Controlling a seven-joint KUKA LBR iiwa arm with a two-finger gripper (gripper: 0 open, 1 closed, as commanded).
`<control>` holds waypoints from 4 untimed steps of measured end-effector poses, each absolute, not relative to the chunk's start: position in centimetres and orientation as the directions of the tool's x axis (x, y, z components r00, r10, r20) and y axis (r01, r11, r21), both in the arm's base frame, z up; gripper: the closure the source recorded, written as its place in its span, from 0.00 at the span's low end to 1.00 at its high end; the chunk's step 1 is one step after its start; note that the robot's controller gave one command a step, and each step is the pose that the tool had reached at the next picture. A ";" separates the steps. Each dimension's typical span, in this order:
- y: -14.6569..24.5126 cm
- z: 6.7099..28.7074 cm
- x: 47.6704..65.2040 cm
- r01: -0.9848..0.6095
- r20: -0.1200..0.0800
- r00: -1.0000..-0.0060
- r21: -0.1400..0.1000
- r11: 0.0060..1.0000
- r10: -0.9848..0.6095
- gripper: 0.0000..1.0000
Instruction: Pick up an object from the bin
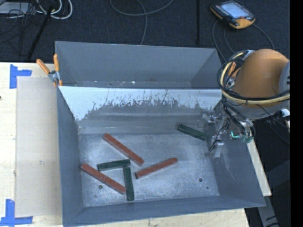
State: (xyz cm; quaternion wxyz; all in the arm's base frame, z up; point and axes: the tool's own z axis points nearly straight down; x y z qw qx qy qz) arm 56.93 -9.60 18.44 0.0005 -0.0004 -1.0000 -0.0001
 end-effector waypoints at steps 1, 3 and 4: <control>-7.0 15.7 58.7 -0.060 -0.007 -0.998 -0.004 0.998 -0.060 0.00; -3.6 8.0 56.8 -0.056 0.011 -0.998 0.003 0.998 -0.056 0.00; 2.7 8.0 53.7 -0.230 0.001 -0.973 0.001 0.973 -0.230 1.00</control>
Offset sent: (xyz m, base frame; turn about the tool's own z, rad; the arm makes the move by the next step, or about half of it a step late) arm 0.0210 0.0472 -0.1144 -0.1072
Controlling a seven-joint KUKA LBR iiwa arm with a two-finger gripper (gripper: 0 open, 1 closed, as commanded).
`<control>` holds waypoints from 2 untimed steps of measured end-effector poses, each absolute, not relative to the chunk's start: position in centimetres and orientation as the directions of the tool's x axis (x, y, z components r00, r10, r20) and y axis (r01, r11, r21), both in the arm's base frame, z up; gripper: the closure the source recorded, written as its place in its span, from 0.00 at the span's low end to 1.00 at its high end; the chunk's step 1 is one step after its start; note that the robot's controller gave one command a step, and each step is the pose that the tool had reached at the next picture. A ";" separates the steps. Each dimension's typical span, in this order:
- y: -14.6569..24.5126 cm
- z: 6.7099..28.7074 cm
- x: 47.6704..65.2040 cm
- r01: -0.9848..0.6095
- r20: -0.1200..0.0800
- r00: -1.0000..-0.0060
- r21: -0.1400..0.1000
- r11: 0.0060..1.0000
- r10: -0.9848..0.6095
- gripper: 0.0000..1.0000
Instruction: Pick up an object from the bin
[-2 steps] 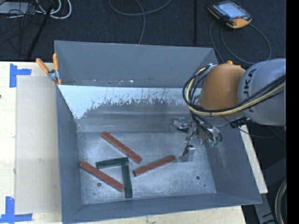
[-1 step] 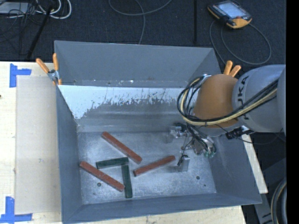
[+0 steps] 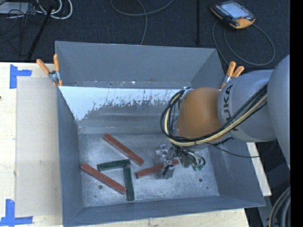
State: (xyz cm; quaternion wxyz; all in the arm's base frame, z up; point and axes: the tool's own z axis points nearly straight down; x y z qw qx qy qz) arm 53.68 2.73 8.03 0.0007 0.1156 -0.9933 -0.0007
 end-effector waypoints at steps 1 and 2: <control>2.7 8.0 53.7 -0.230 0.001 -0.973 0.001 0.973 -0.230 1.00; 3.1 9.7 53.9 -0.357 0.008 -0.934 0.003 0.934 -0.357 1.00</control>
Offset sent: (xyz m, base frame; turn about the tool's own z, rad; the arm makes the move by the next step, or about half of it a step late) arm 0.0259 0.0245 0.1223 -0.8131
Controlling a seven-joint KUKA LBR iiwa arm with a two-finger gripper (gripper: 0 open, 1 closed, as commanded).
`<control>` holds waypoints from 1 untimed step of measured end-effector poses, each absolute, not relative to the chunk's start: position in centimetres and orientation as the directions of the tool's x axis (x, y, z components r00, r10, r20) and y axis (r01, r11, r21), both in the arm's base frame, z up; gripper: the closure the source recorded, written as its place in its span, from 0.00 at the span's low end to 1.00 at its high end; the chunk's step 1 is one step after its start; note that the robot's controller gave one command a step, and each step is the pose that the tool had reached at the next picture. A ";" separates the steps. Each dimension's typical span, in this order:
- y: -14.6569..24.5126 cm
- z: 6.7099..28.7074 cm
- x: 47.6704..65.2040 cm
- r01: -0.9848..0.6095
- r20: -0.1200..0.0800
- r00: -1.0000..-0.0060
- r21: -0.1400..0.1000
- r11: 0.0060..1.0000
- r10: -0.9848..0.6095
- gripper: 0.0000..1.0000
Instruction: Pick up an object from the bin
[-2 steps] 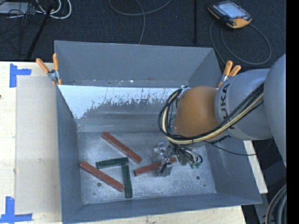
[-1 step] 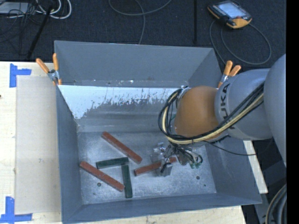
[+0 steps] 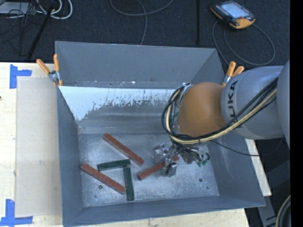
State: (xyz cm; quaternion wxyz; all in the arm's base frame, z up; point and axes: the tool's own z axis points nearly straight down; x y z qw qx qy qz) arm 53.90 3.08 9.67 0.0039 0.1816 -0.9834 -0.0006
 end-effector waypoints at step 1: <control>-8.3 23.2 53.5 -0.448 -0.001 -0.894 0.000 0.894 -0.448 1.00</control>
Offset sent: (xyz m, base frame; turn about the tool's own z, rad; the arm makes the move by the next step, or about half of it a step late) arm 0.0000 0.0000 0.0000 0.0000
